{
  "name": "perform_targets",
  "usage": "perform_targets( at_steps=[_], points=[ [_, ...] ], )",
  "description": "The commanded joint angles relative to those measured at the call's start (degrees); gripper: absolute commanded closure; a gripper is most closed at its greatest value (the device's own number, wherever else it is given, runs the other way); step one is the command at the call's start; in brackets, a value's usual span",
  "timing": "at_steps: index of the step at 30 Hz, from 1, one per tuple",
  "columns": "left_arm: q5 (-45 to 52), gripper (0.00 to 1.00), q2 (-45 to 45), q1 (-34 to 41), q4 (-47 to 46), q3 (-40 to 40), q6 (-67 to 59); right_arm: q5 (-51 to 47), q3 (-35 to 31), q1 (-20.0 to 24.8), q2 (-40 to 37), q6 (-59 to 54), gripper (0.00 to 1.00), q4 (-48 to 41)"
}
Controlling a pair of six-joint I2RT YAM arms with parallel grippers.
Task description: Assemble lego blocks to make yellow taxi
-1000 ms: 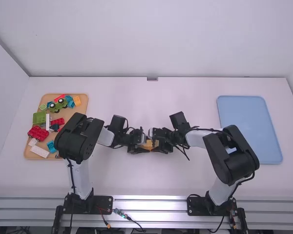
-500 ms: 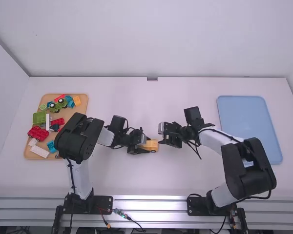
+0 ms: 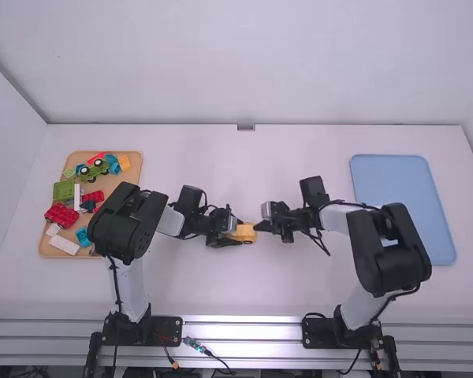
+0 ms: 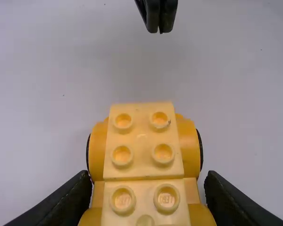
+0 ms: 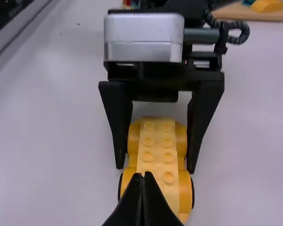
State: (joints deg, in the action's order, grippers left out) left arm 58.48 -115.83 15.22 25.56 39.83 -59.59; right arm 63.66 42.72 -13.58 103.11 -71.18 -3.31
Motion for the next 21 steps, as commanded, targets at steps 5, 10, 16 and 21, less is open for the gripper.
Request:
perform_targets(
  at_steps=[5, 10, 16, 21],
  points=[
    [0.63, 0.66, -1.04, 0.26, -2.66, 0.71, -0.27, 5.55, -0.37, -1.20, 3.23, -0.81, 1.00, 4.00],
    [0.59, 0.66, -1.04, 0.26, -4.19, 1.26, -0.69, 6.03, -0.37, -2.14, 5.97, 2.27, 1.00, 8.76],
    [0.48, 0.66, -1.04, 0.26, -3.23, 0.89, -0.66, 6.88, -0.37, -1.49, 6.23, 2.36, 1.00, 8.26],
    [0.52, 0.67, -1.04, 0.26, -3.99, 1.45, -0.66, 7.02, -0.37, -2.64, 6.27, 2.34, 1.00, 8.52]
  ],
)
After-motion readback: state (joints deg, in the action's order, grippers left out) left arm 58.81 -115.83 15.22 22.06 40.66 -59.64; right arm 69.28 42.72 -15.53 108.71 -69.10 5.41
